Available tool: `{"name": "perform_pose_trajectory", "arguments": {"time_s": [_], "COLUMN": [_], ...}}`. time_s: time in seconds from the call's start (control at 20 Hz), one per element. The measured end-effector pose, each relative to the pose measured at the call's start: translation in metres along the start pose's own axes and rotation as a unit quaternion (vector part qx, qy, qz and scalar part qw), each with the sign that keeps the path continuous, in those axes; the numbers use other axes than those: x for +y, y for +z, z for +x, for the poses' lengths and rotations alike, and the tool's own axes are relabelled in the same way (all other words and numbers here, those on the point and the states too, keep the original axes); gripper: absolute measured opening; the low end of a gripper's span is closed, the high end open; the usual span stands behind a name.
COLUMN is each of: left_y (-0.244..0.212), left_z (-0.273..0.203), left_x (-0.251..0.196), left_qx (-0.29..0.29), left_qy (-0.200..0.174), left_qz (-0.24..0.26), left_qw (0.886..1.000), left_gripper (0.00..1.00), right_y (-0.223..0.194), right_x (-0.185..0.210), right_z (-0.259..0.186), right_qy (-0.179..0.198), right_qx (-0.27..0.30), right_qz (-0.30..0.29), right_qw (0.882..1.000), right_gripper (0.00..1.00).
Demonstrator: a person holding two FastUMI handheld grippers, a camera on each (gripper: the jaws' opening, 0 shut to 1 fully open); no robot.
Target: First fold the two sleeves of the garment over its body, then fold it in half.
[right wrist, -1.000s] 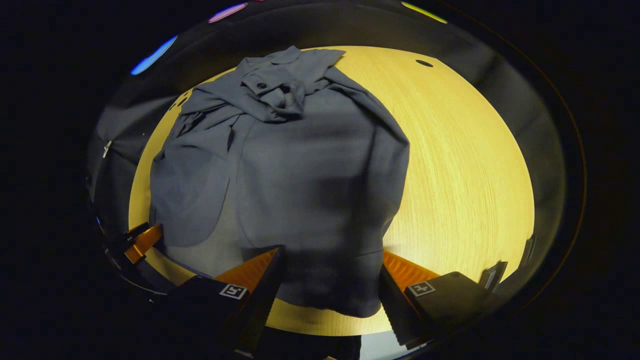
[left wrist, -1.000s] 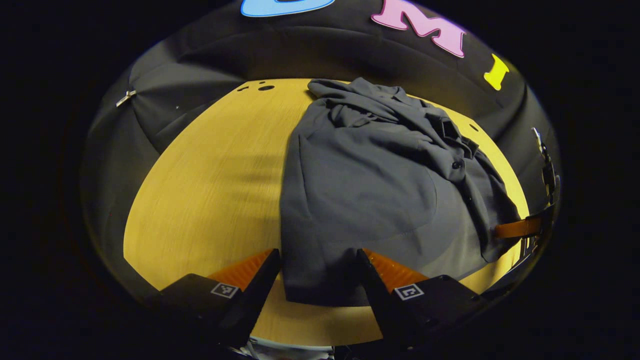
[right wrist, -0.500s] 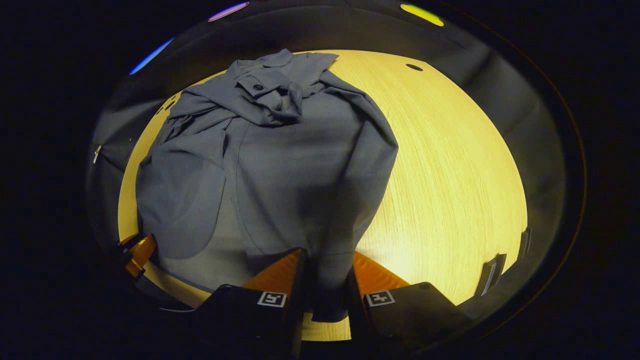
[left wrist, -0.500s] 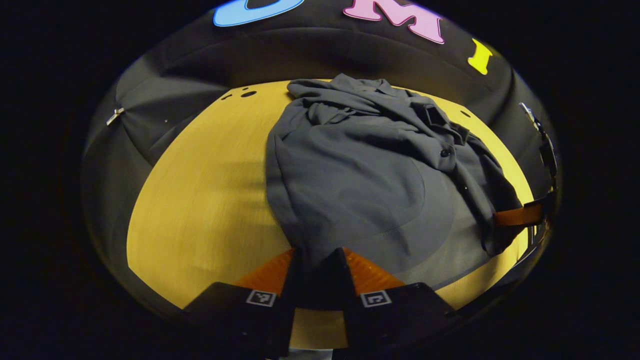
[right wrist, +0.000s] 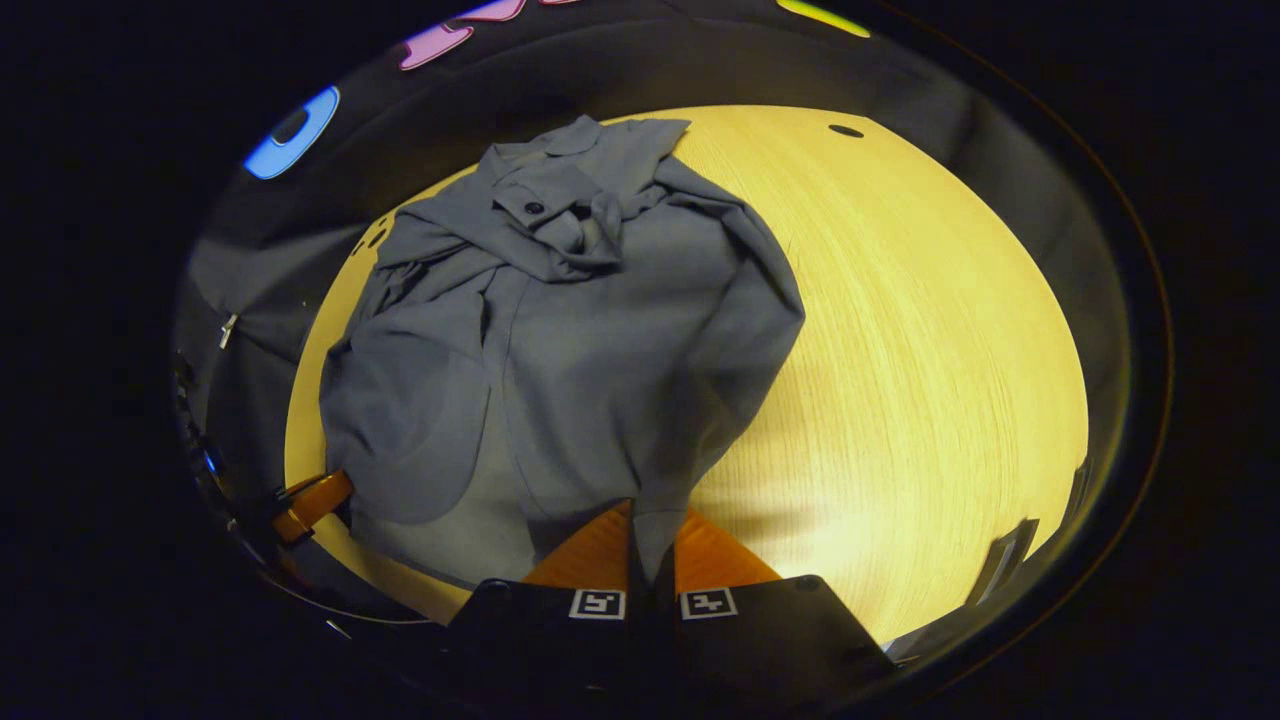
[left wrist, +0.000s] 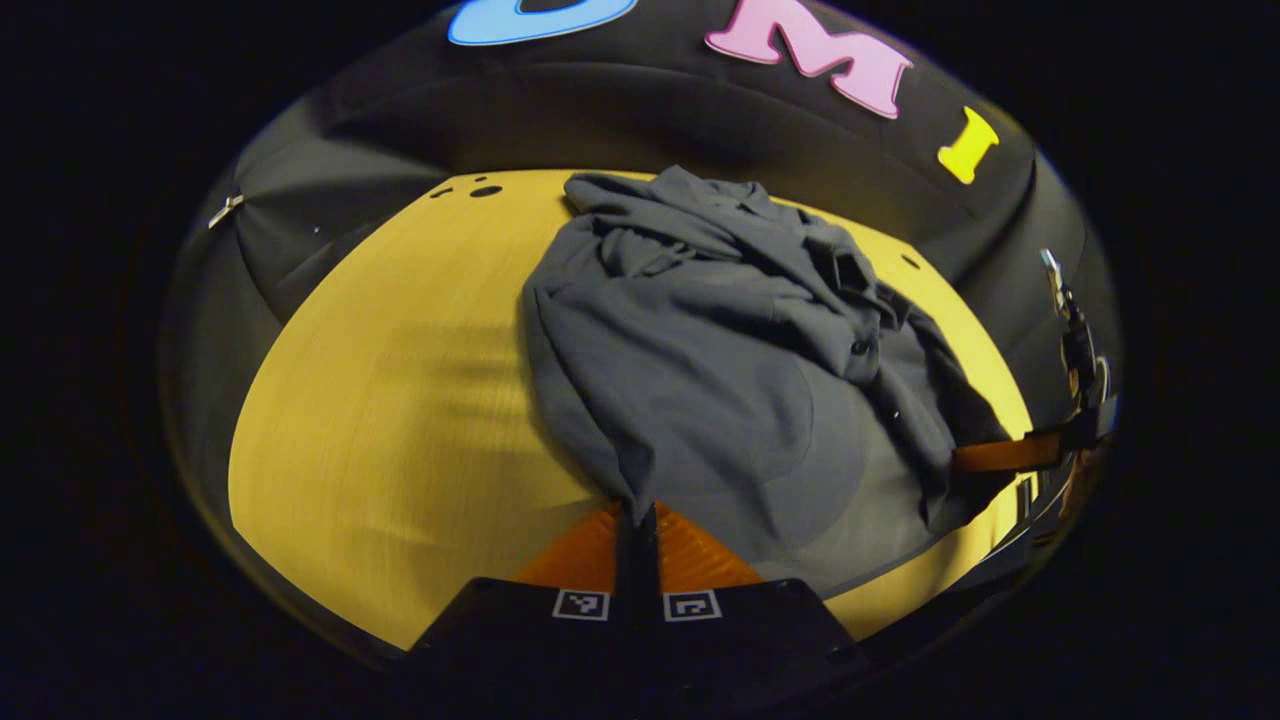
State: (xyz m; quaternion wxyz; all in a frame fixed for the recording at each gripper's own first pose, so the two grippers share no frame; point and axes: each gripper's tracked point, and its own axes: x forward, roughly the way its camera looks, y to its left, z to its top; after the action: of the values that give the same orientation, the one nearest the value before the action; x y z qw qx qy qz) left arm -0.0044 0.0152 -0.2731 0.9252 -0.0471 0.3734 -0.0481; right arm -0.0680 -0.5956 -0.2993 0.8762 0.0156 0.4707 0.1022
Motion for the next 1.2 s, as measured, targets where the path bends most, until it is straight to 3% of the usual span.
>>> {"name": "perform_pose_trajectory", "arguments": {"time_s": [0.35,0.8,1.2], "left_y": [0.039,0.093,0.170], "left_z": [-0.022,-0.030,-0.027], "left_x": [-0.013,-0.023,-0.019], "left_qx": [-0.042,-0.082,-0.132], "left_qy": [-0.011,-0.021,-0.020], "left_qz": [0.032,0.017,0.003], "left_qw": [0.999,0.996,0.991], "left_gripper": [0.05,0.05,0.05], "right_y": [0.032,0.092,0.163], "right_x": [0.011,0.005,0.010], "right_z": [-0.017,-0.033,-0.036], "right_qy": [0.012,0.006,0.012], "right_qx": [-0.038,-0.085,-0.138], "right_qz": [-0.044,-0.025,-0.046], "right_qw": [0.998,0.996,0.989], "right_gripper": [0.05,0.05,0.05]}}
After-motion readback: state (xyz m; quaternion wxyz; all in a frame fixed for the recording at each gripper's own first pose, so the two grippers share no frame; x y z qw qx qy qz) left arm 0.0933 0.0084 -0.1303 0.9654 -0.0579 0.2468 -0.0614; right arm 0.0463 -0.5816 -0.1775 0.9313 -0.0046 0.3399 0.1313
